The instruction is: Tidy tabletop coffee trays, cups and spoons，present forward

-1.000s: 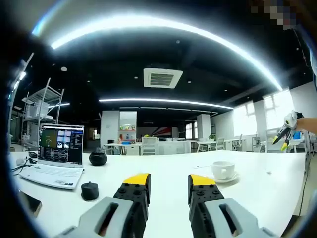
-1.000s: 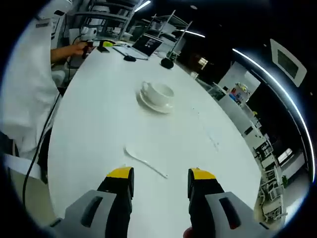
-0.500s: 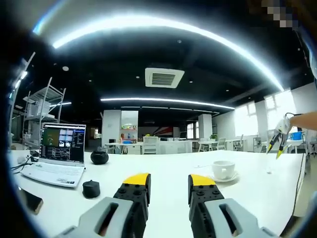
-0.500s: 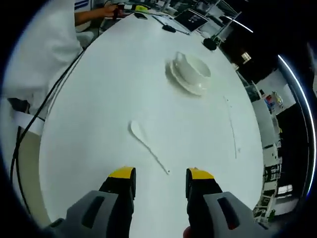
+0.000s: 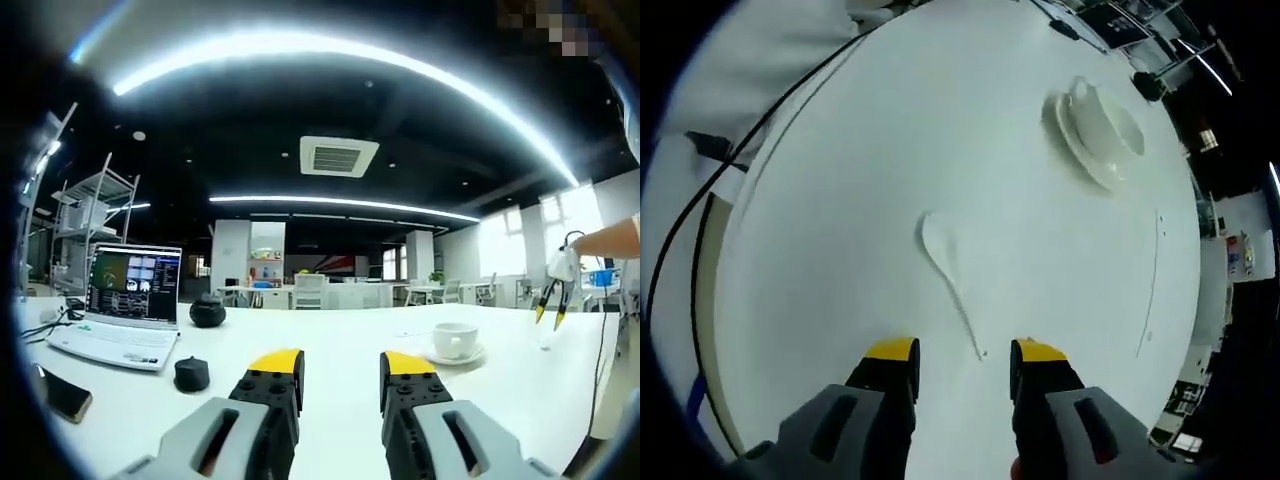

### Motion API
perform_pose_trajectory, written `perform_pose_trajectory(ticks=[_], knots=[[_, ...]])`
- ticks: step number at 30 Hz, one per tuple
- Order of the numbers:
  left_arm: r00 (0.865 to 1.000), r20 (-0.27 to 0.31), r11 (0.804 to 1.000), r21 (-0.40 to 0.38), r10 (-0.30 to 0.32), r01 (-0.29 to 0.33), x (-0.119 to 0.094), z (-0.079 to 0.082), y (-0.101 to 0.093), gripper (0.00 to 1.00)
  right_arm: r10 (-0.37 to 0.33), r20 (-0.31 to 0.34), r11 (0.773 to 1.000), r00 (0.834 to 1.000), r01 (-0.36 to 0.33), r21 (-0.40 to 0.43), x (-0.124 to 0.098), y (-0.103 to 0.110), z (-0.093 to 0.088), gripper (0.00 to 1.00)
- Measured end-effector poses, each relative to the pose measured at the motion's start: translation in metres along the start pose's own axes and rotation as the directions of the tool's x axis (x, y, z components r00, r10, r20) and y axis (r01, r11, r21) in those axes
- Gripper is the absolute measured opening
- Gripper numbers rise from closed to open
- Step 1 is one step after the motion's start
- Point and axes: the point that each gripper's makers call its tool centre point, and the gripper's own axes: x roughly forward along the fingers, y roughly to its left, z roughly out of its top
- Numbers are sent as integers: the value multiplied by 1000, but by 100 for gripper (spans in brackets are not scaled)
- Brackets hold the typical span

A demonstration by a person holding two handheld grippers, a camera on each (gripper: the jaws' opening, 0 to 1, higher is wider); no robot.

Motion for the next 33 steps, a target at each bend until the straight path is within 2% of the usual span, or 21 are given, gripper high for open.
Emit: perform_pose_trajectory(ticks=[7, 11, 16, 22, 24, 29, 33], knots=[[1000, -3, 1000, -5, 7, -7, -3, -2, 2, 32, 56, -27, 997, 998, -58, -59, 10, -4, -4, 29], [1000, -1, 1000, -9, 14, -14, -6, -3, 3, 32, 80, -44, 993, 996, -84, -83, 17, -5, 2, 28], [1000, -7, 1000, -4, 13, -13, -8, -6, 4, 32, 98, -65, 990, 993, -104, -91, 20, -4, 7, 26], [1000, -6, 1000, -1, 10, -10, -9, -5, 4, 32, 105, -76, 989, 992, -112, -97, 26, -11, 3, 21], [1000, -5, 1000, -3, 11, -11, -9, -5, 5, 32, 119, -73, 988, 990, -126, -86, 27, -8, 5, 17], [1000, -6, 1000, -5, 11, -11, -9, -6, 6, 32, 128, -77, 987, 989, -135, -91, 28, -6, 9, 16], [1000, -6, 1000, -14, 16, -16, -9, -7, 8, 32, 134, -75, 986, 988, -141, -94, 29, -5, 13, 12]])
